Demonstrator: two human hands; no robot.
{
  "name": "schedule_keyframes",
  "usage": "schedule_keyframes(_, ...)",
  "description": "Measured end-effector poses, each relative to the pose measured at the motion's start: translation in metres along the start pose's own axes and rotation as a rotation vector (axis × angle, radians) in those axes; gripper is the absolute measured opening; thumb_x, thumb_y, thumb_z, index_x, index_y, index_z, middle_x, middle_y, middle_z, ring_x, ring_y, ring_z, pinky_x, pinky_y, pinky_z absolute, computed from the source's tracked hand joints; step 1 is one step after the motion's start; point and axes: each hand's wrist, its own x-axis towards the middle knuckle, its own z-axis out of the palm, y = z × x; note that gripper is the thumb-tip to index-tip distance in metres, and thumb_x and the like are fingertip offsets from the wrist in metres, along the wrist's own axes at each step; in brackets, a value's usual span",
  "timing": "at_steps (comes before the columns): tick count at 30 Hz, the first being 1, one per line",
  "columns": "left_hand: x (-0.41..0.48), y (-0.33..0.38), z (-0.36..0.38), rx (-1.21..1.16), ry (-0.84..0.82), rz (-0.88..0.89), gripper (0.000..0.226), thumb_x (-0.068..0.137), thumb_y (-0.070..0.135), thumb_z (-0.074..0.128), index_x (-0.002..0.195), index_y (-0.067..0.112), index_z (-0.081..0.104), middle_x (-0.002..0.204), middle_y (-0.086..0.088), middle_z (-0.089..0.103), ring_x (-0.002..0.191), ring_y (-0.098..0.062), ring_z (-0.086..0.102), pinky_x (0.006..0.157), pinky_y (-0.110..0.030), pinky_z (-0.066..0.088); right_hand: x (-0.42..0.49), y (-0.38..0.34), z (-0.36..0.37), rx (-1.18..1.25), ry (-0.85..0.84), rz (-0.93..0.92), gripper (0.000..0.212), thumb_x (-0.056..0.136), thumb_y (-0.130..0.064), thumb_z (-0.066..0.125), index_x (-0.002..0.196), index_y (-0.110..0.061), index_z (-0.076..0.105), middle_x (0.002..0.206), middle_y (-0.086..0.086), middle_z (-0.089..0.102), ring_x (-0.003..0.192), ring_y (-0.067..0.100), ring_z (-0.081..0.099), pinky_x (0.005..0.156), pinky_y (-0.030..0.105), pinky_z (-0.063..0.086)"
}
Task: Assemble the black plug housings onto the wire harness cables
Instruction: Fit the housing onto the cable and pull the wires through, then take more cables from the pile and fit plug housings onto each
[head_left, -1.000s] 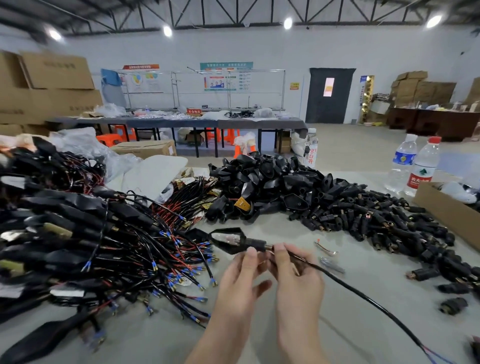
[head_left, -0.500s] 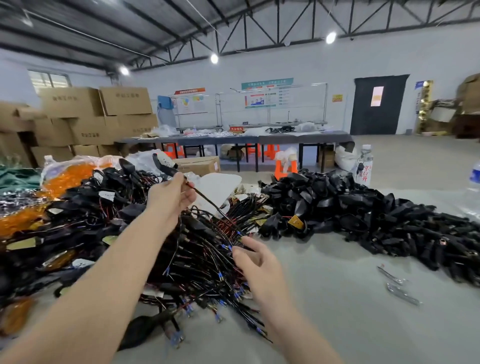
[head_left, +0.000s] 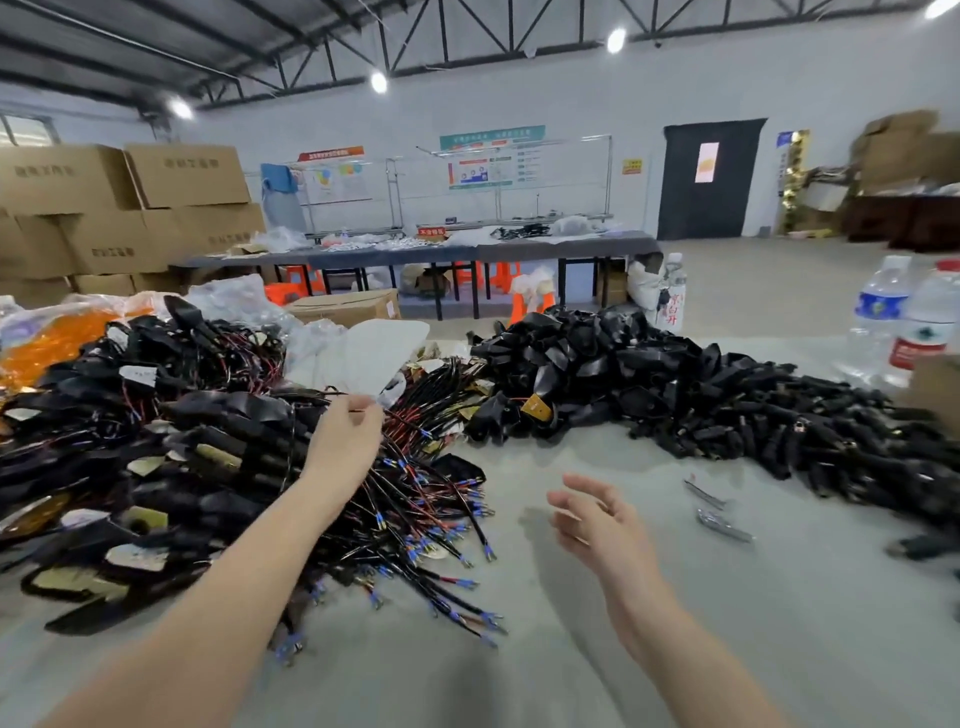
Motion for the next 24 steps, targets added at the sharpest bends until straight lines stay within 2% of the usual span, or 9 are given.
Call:
schedule_keyframes(3, -0.019, 0.002, 0.048, 0.15, -0.173, 0.125, 0.022, 0.099, 0.029, 0.049, 0.12, 0.024, 0.053, 0.099, 0.006, 0.06, 0.085, -0.008, 0.058, 0.07, -0.022, 0.043, 0.011, 0.008, -0.028, 0.028, 0.074, 0.023, 0.019, 0.096, -0.002, 0.054, 0.109, -0.012, 0.064, 0.093, 0.004, 0.071, 0.08, 0.019, 0.061, 0.09, 0.039, 0.053)
schedule_keyframes(8, -0.018, 0.008, 0.1, 0.276, -0.315, 0.178, 0.03, 0.101, 0.025, 0.049, 0.128, 0.015, 0.054, 0.107, 0.005, 0.056, 0.087, -0.006, 0.052, 0.069, -0.016, 0.036, 0.047, 0.016, -0.054, 0.034, 0.135, 0.052, 0.019, 0.096, -0.001, 0.053, 0.112, -0.01, 0.061, 0.091, 0.004, 0.068, 0.076, 0.018, 0.062, 0.074, 0.03, 0.052)
schedule_keyframes(12, 0.017, 0.009, 0.118, 0.405, -0.303, 0.188, 0.037, 0.1, 0.023, 0.049, 0.135, 0.01, 0.051, 0.121, -0.004, 0.06, 0.101, -0.012, 0.05, 0.086, -0.022, 0.034, 0.084, 0.019, -0.051, 0.019, 0.147, 0.011, 0.019, 0.098, -0.004, 0.049, 0.108, -0.014, 0.061, 0.096, 0.005, 0.069, 0.076, 0.017, 0.061, 0.068, 0.026, 0.051)
schedule_keyframes(15, 0.062, 0.007, 0.128, 0.542, -0.279, 0.125, 0.044, 0.1, 0.022, 0.047, 0.141, 0.005, 0.045, 0.137, -0.014, 0.055, 0.116, -0.025, 0.054, 0.095, -0.03, 0.04, 0.11, 0.024, -0.042, -0.009, 0.138, -0.023, 0.022, 0.098, -0.006, 0.045, 0.102, -0.02, 0.061, 0.095, 0.003, 0.07, 0.071, 0.012, 0.061, 0.062, 0.022, 0.05)
schedule_keyframes(18, 0.111, -0.002, 0.137, 0.722, -0.268, 0.049, 0.05, 0.1, 0.022, 0.046, 0.143, -0.001, 0.037, 0.144, -0.026, 0.045, 0.129, -0.038, 0.046, 0.105, -0.039, 0.038, 0.128, 0.032, -0.038, -0.005, 0.128, -0.035, 0.025, 0.097, -0.005, 0.043, 0.097, -0.02, 0.064, 0.085, 0.0, 0.069, 0.062, 0.009, 0.061, 0.057, 0.023, 0.053)
schedule_keyframes(20, 0.137, -0.012, 0.142, 0.857, -0.294, 0.007, 0.057, 0.099, 0.024, 0.047, 0.146, -0.003, 0.03, 0.147, -0.03, 0.038, 0.134, -0.041, 0.039, 0.109, -0.044, 0.037, 0.134, 0.038, -0.041, 0.047, 0.106, -0.026, 0.026, 0.096, -0.002, 0.043, 0.096, -0.017, 0.065, 0.083, 0.003, 0.068, 0.064, 0.014, 0.061, 0.059, 0.029, 0.053)
schedule_keyframes(24, 0.17, -0.03, 0.153, 1.083, -0.336, -0.055, 0.08, 0.097, 0.052, 0.049, 0.155, 0.01, 0.013, 0.159, -0.029, 0.008, 0.146, -0.046, 0.016, 0.117, -0.055, 0.023, 0.145, 0.042, -0.05, 0.166, 0.068, 0.03, 0.026, 0.096, 0.001, 0.044, 0.097, -0.013, 0.066, 0.078, 0.003, 0.068, 0.068, 0.021, 0.06, 0.059, 0.032, 0.053)
